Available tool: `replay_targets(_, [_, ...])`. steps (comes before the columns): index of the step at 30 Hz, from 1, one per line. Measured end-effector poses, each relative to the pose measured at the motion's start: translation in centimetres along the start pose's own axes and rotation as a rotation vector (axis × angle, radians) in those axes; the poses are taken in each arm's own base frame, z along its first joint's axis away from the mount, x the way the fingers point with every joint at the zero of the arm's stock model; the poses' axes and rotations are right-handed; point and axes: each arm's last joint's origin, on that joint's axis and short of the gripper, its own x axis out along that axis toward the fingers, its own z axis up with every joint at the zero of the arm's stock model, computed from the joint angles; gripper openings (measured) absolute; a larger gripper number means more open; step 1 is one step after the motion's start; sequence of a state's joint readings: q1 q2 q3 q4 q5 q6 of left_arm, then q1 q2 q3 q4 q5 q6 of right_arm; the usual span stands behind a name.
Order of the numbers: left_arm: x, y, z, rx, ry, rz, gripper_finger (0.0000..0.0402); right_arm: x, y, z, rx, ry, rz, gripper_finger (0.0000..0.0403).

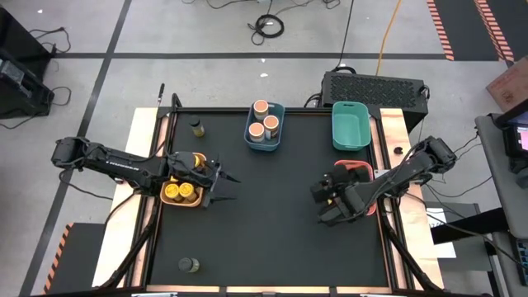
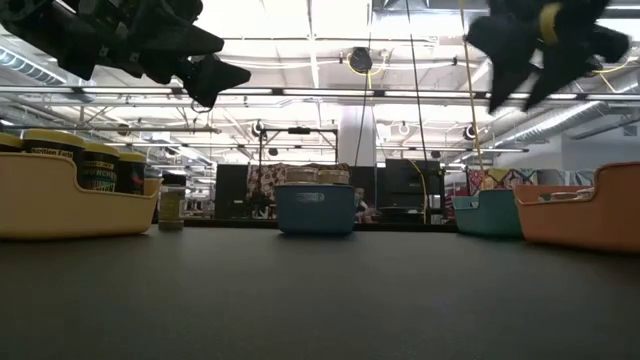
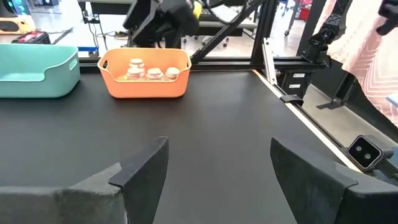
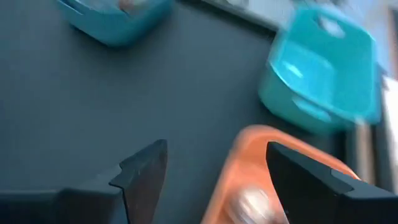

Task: Sort spices by type
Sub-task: Put the black seasoning bottle into the light green bin

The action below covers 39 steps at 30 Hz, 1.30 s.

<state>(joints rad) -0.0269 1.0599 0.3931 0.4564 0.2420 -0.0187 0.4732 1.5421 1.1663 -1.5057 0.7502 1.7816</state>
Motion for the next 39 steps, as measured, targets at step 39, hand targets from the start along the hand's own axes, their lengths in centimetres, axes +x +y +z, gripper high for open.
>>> replay_targets(39, [-5.1,0.6,0.1,0.026,0.141,0.254,0.0280,0.9,-0.6,16.4,-0.375,-0.388,1.025,0.0267])
